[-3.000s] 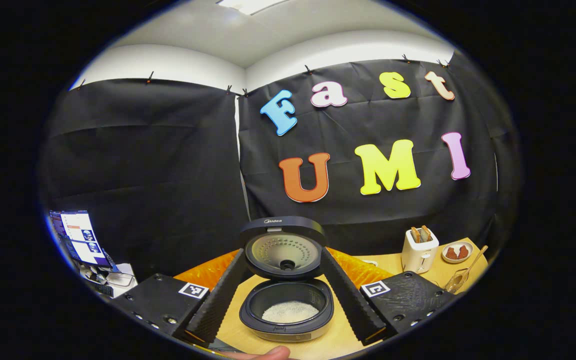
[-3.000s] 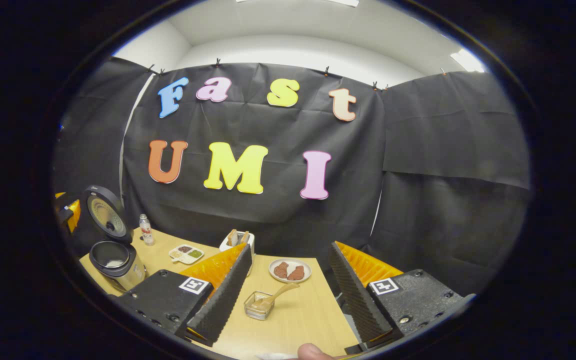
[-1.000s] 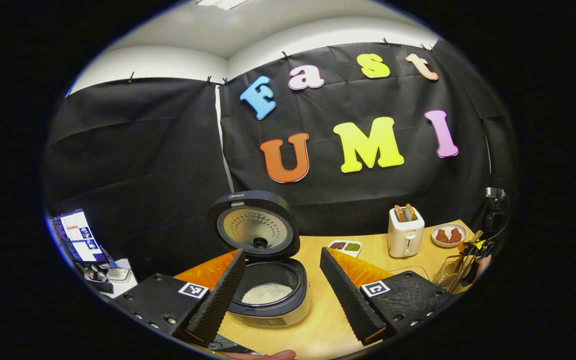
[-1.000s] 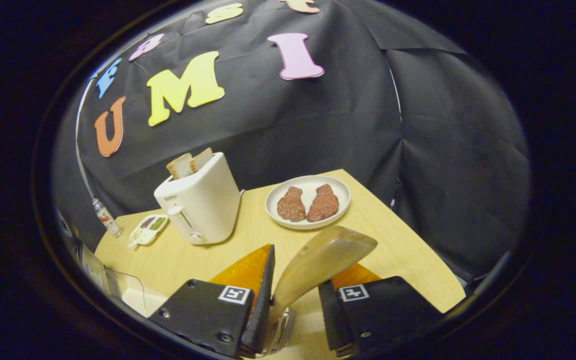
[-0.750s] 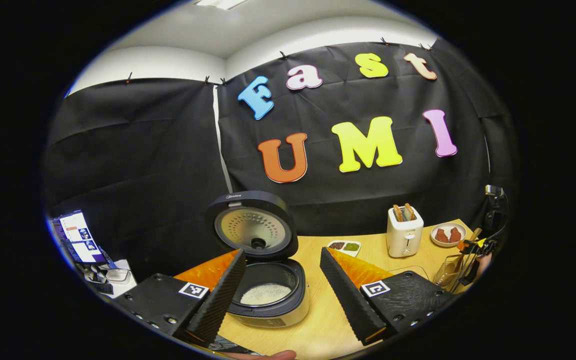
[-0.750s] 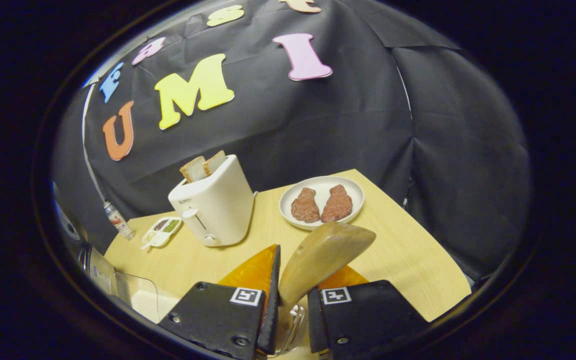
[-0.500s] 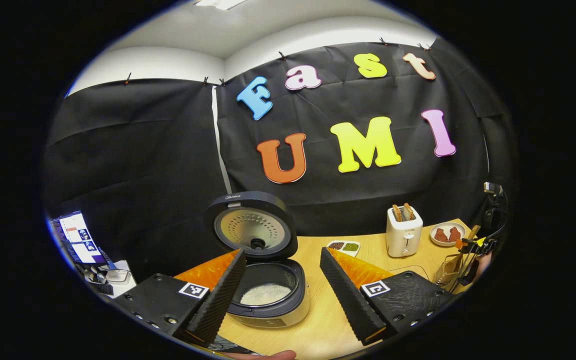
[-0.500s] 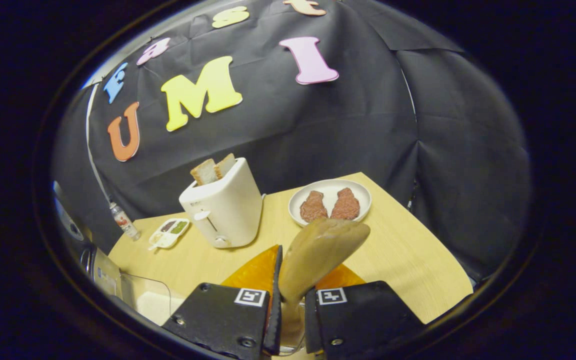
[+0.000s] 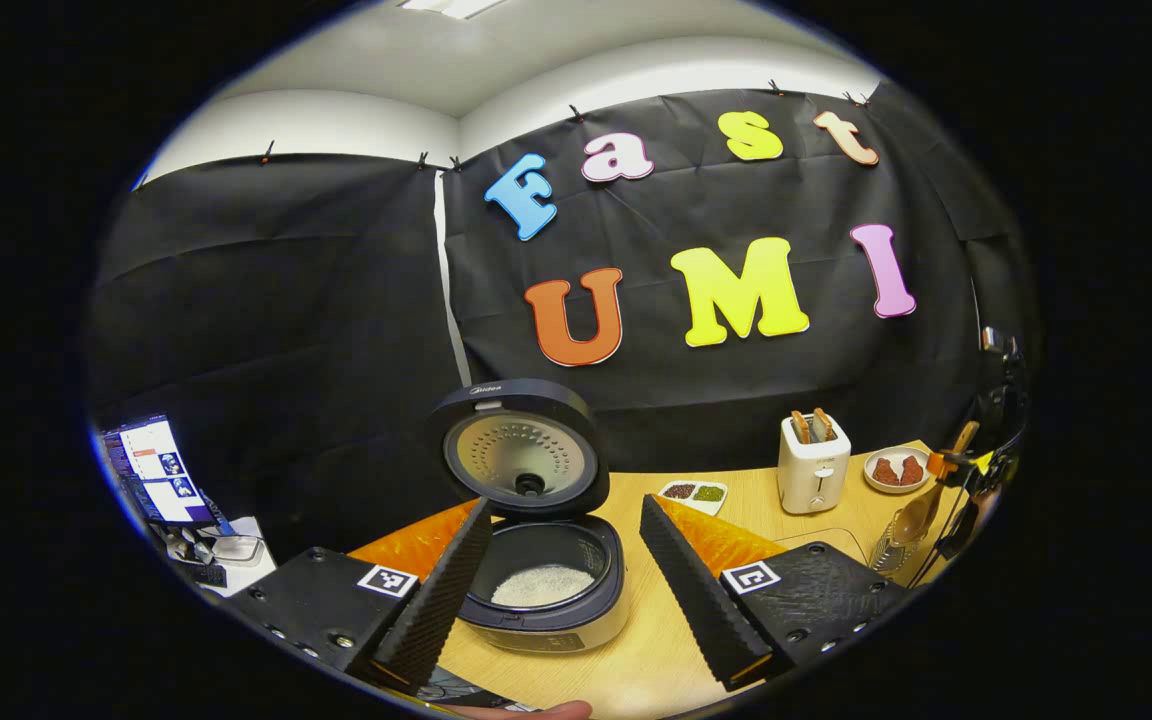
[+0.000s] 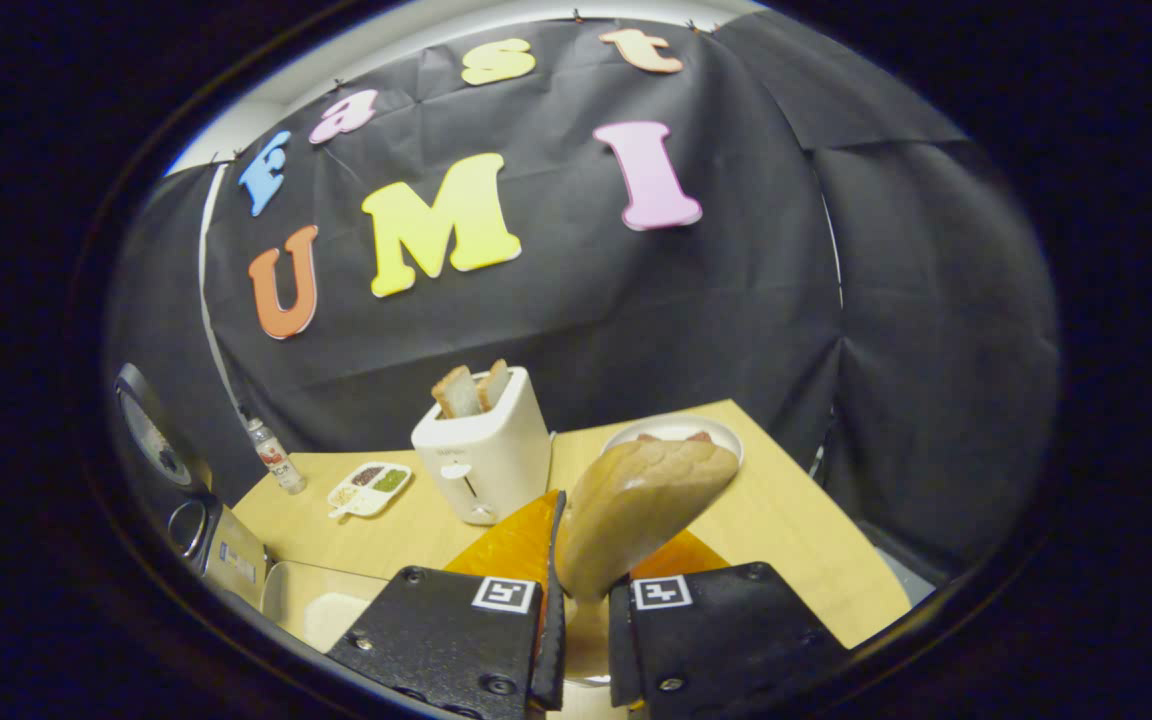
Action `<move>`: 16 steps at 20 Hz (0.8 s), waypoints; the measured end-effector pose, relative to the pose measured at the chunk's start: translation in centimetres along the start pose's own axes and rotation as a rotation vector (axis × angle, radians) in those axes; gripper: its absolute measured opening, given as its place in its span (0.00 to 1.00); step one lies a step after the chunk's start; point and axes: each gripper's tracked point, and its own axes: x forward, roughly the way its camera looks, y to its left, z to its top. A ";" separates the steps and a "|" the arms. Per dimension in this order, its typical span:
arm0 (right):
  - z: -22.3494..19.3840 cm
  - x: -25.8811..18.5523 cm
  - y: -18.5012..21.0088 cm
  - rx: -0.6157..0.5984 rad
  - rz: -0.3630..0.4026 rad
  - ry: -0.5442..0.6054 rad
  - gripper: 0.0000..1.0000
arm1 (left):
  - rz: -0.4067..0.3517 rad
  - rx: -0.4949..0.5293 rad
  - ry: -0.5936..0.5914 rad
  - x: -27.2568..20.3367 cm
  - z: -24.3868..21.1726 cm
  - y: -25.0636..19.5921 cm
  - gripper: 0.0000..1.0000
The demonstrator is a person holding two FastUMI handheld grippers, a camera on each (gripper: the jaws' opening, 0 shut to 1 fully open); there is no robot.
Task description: Close the left gripper, press the button to open the rice cooker; take a wooden spoon from the chopstick holder with the right hand, scoop a spoonful of rice and pour it into the rice cooker, then put the wooden spoon back into the chopstick holder.
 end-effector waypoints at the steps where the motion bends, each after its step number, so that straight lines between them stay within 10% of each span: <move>1: 1.6 -0.9 1.1 -0.030 0.013 -0.024 0.22 | 0.004 -0.015 0.000 0.0 -0.2 0.4 0.95; 7: 7.0 -5.8 11.1 -0.115 0.151 -0.122 0.22 | 0.041 -0.081 0.031 -0.1 -2.5 3.1 0.95; 16: -1.4 -3.8 18.3 -0.164 0.186 -0.021 0.22 | 0.074 -0.039 0.037 0.1 -4.2 6.2 0.95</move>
